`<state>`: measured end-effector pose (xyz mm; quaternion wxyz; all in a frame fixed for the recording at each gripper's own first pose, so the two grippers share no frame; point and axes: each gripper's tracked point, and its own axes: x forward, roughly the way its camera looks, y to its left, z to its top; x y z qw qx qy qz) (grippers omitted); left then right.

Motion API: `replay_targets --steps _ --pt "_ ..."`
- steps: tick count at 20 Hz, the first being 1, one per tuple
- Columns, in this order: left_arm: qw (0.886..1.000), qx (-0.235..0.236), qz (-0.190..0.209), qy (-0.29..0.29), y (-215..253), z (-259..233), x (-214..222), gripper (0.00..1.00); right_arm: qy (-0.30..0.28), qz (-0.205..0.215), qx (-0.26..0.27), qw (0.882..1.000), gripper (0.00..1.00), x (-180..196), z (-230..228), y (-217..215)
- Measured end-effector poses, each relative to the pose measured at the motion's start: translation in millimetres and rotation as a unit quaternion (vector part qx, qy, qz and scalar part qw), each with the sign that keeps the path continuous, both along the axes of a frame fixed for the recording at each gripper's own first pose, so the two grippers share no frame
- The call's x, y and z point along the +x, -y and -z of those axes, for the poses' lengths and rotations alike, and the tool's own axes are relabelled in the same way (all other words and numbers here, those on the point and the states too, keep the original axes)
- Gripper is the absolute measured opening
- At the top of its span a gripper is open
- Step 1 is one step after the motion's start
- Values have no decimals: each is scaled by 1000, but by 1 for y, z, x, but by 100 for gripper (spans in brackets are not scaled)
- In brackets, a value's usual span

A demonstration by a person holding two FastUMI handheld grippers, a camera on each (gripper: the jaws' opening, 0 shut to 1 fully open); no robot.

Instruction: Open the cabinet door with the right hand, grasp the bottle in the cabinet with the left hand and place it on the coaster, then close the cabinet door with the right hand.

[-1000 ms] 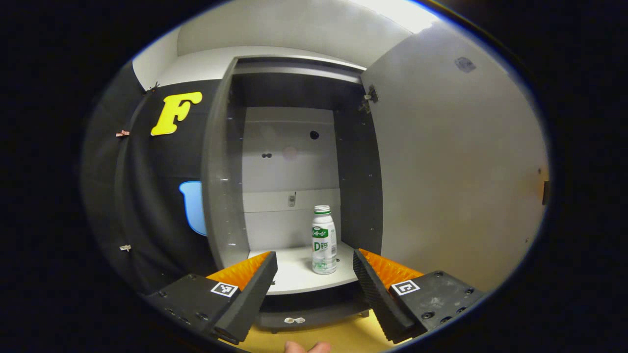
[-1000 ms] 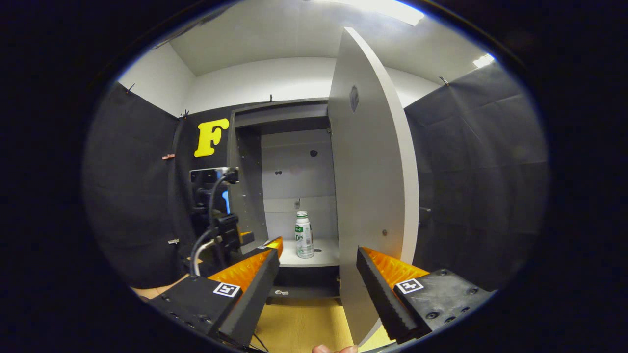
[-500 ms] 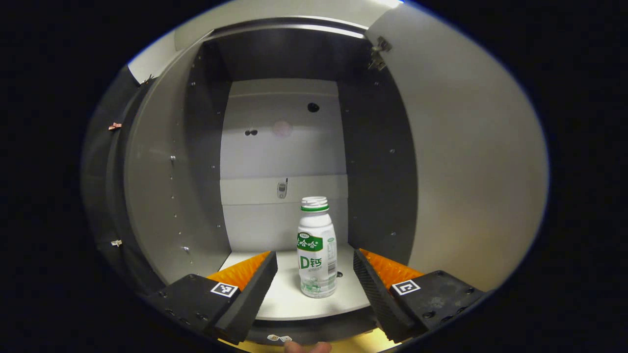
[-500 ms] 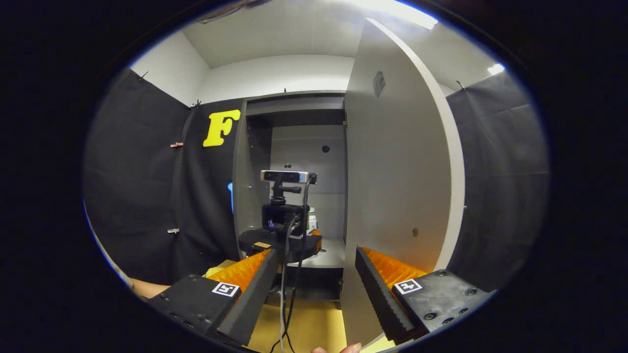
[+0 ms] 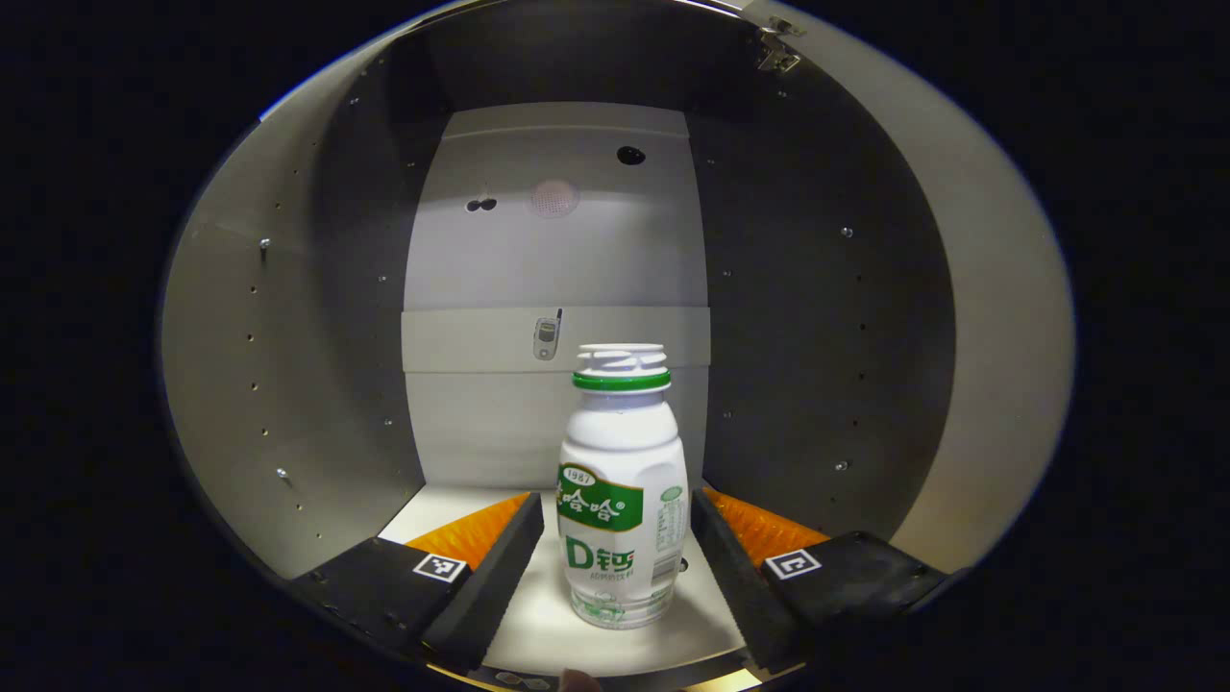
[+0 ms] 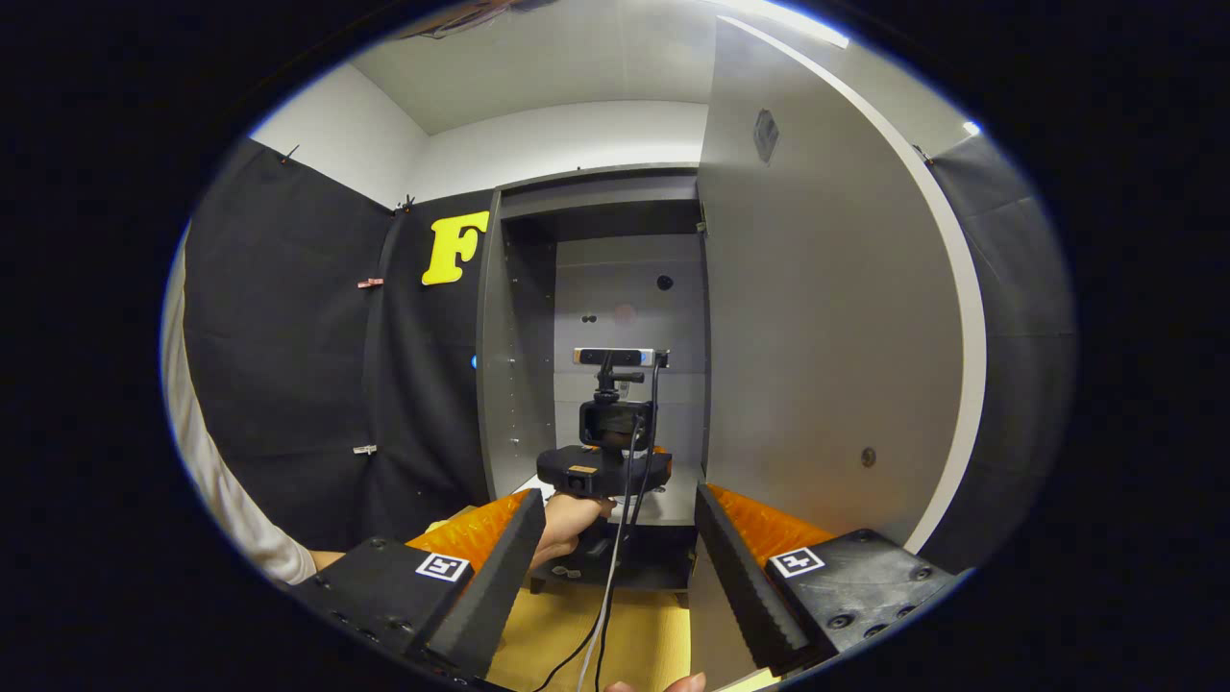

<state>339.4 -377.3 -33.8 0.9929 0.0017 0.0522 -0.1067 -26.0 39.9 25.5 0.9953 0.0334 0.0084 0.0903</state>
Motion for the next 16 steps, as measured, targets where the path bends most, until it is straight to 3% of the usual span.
replay_targets --steps 3,9,15,16 --pt "1000 -4 9 1 2 0 0 74 0 0 4 1000 98 -1 0 0" --pt "999 8 27 28 -6 -30 -20 72 -3 19 7 1000 97 -5 1 5" --pt "998 -10 32 44 -53 -57 -87 72 14 23 1 1000 97 -26 -4 2" --pt "998 -13 27 46 -65 -58 -99 72 15 28 -7 999 94 -29 -3 4"
